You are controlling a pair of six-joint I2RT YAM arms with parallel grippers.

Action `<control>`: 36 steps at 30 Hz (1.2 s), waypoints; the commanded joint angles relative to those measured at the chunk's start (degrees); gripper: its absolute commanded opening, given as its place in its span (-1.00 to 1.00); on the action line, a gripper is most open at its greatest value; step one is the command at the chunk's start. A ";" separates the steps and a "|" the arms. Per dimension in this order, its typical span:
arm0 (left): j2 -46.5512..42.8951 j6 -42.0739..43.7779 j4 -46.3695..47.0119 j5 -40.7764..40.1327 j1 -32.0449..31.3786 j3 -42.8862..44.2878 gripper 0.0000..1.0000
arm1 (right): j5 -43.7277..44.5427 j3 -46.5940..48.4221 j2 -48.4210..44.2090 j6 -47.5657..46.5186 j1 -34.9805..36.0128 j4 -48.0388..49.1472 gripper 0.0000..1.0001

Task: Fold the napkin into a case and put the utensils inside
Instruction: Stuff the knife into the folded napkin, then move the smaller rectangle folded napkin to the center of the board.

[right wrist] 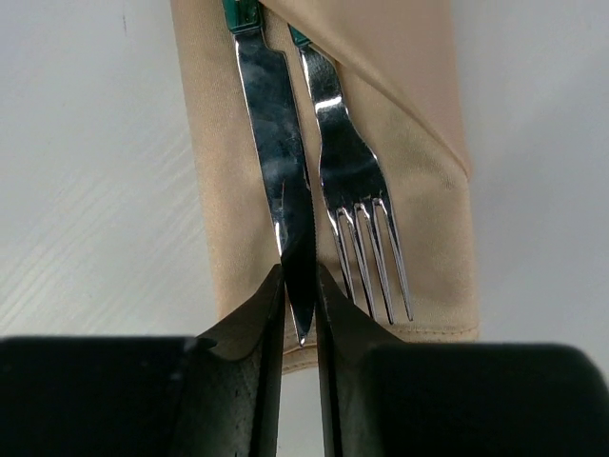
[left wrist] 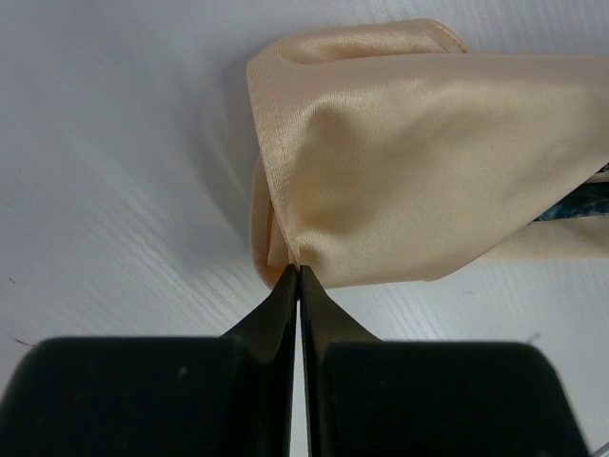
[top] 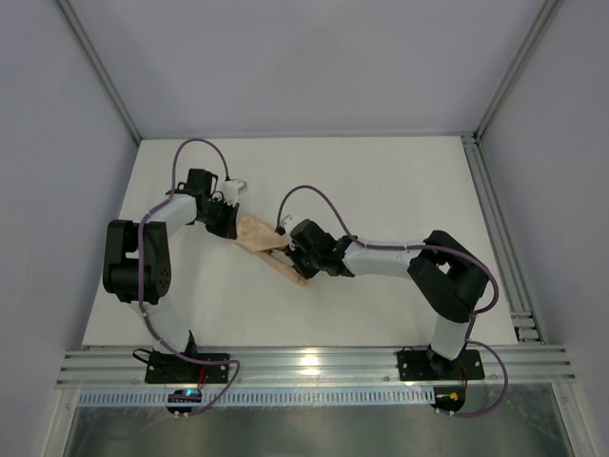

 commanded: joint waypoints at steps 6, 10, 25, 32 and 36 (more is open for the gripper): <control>-0.15 2.25 0.38 1.92 0.36 1.43 -1.00 | -0.83 5.61 3.48 0.20 0.24 1.84 -0.67; -0.14 2.34 0.03 1.92 0.36 1.61 -1.00 | -1.01 7.37 5.32 0.81 0.24 1.93 -0.67; -2.08 1.47 0.29 -1.77 1.77 3.02 -0.46 | 1.19 6.06 -8.28 3.88 -0.10 -2.89 -0.10; -4.10 1.46 -0.76 -4.05 1.94 3.63 -0.25 | -0.21 -3.51 -14.80 14.93 -5.81 -3.26 -0.06; -5.07 0.85 -1.02 -6.07 2.03 4.33 -0.11 | -10.04 -10.89 -15.94 22.59 -13.53 4.64 -0.01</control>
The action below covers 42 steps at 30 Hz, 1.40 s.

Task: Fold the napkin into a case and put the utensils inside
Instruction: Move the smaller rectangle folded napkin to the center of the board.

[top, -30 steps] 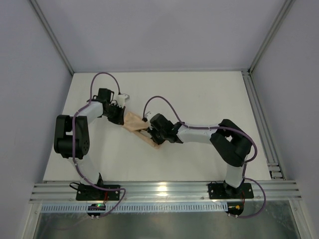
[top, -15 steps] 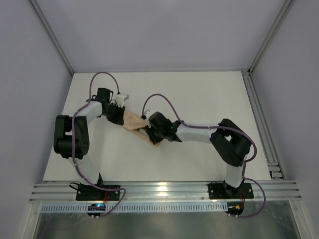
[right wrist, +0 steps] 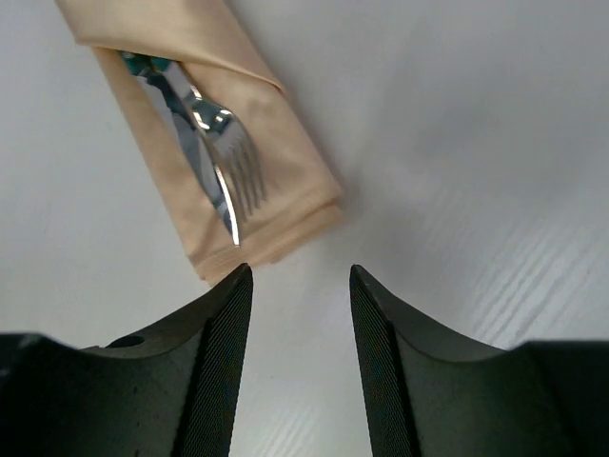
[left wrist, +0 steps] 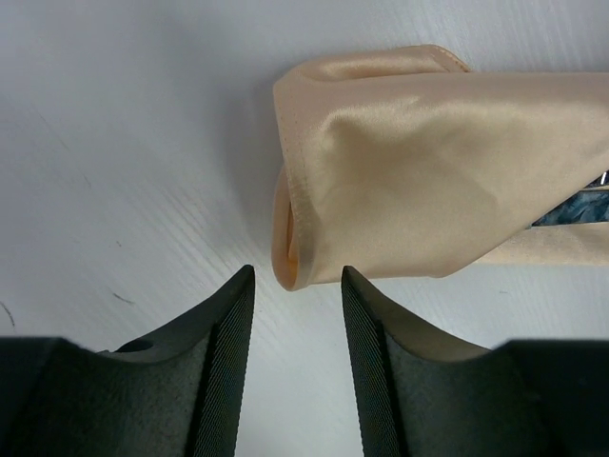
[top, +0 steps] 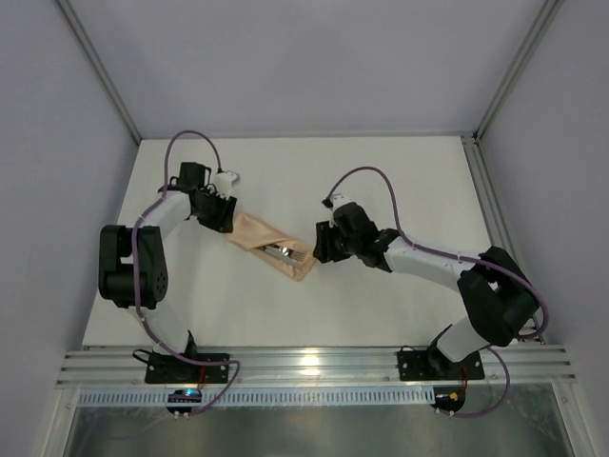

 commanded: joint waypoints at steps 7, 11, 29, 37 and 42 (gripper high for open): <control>-4.98 -0.95 -1.25 -2.87 1.29 2.83 -0.01 | -14.52 -7.01 6.13 14.06 -7.18 17.72 -0.04; -7.62 -0.77 -1.78 -2.52 2.08 1.51 0.00 | -13.64 -8.40 9.92 17.84 -8.85 21.58 -0.20; -3.94 -0.94 2.52 -4.62 5.42 3.00 -0.30 | -16.45 8.01 27.65 19.52 -9.56 23.36 -0.71; -4.55 -0.24 5.95 -7.08 8.67 1.07 -0.50 | -17.86 25.15 38.74 24.61 -9.21 20.99 -0.71; -2.45 0.55 6.22 -8.58 11.30 1.16 -0.56 | -17.33 34.19 44.01 25.76 -7.98 18.80 -0.70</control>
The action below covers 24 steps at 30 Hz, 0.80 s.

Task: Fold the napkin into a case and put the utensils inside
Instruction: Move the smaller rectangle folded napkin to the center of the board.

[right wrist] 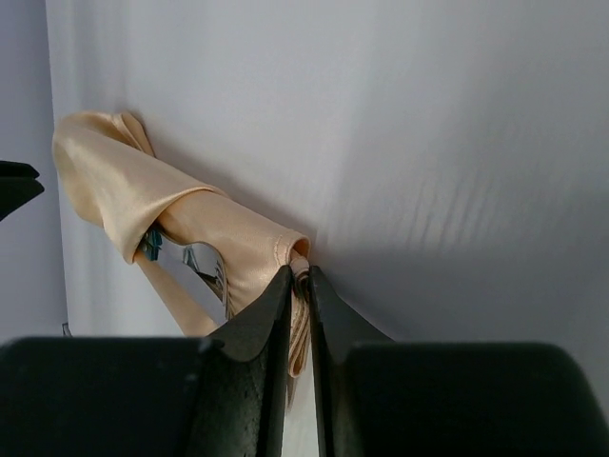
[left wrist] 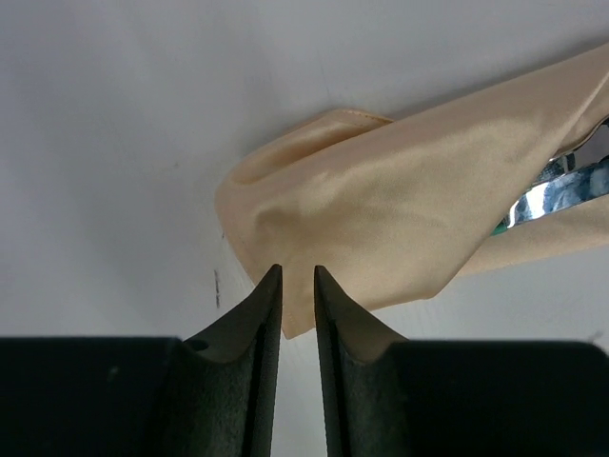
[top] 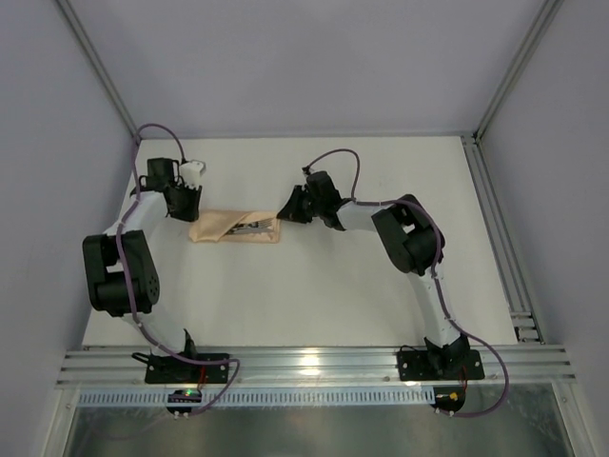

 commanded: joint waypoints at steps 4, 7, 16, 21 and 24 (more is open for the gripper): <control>3.93 0.72 3.58 -1.83 3.34 1.21 -0.61 | 1.49 10.59 3.79 1.21 1.25 -5.45 -0.68; 5.60 1.07 3.93 -0.96 3.34 1.82 -0.61 | 1.58 11.12 3.53 0.78 1.16 -5.45 -0.60; 10.52 0.37 3.32 -0.60 3.43 3.75 -0.62 | 4.30 10.33 -0.42 -3.71 0.90 -8.61 -0.46; 10.88 -0.59 1.91 1.68 3.60 4.99 -0.61 | 5.18 8.49 -5.59 -7.39 -0.07 -10.10 -0.39; 7.90 -1.30 1.21 2.39 3.78 4.90 -0.51 | 7.81 6.73 -10.52 -10.90 -0.86 -11.95 -0.30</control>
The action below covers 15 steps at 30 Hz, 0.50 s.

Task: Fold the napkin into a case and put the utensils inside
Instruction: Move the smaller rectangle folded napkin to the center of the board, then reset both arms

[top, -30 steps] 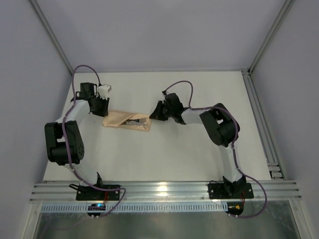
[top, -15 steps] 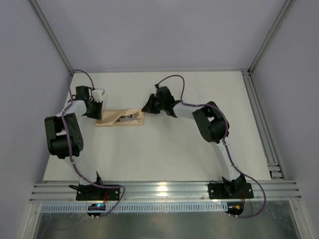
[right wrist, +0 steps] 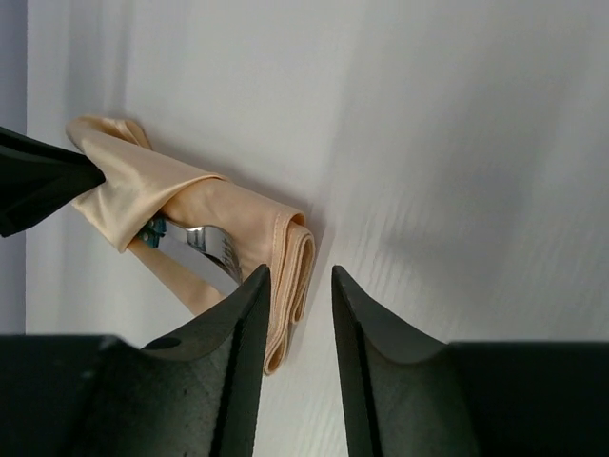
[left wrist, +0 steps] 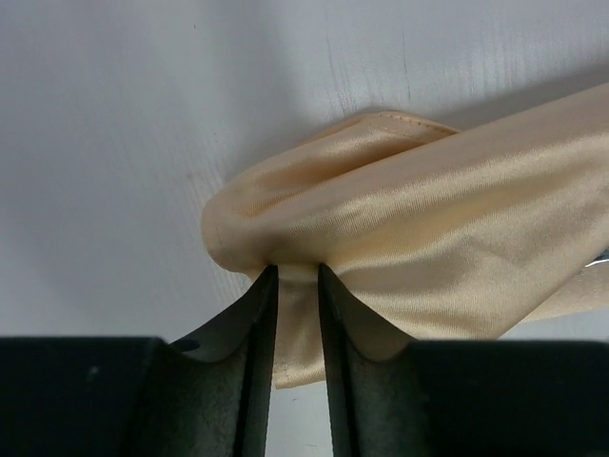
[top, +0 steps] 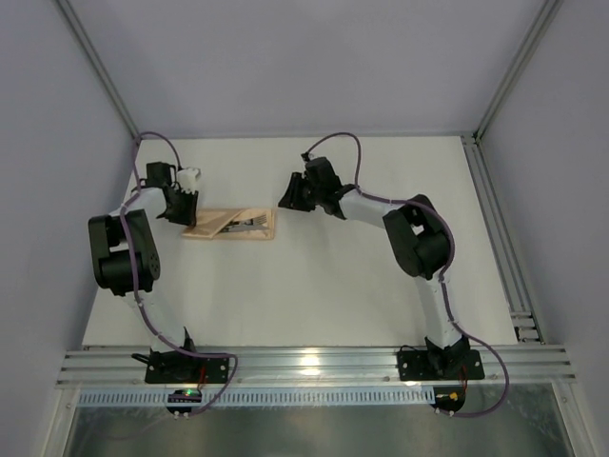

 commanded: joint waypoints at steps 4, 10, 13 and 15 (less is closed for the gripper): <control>-9.52 -1.28 -2.05 0.36 0.39 2.61 -0.21 | 6.41 -4.64 -17.03 -10.21 -3.71 -5.51 0.14; -21.30 -4.00 -5.12 -1.59 1.88 1.64 0.93 | 11.08 -17.01 -34.69 -17.07 -9.16 -13.34 0.99; -27.02 -4.09 -8.55 -3.78 3.63 1.20 0.98 | 9.23 -25.45 -43.28 -16.38 -15.48 -14.31 0.99; -30.71 -3.91 -11.63 -5.36 5.39 0.24 0.98 | 11.06 -28.81 -47.08 -16.64 -19.79 -16.07 0.99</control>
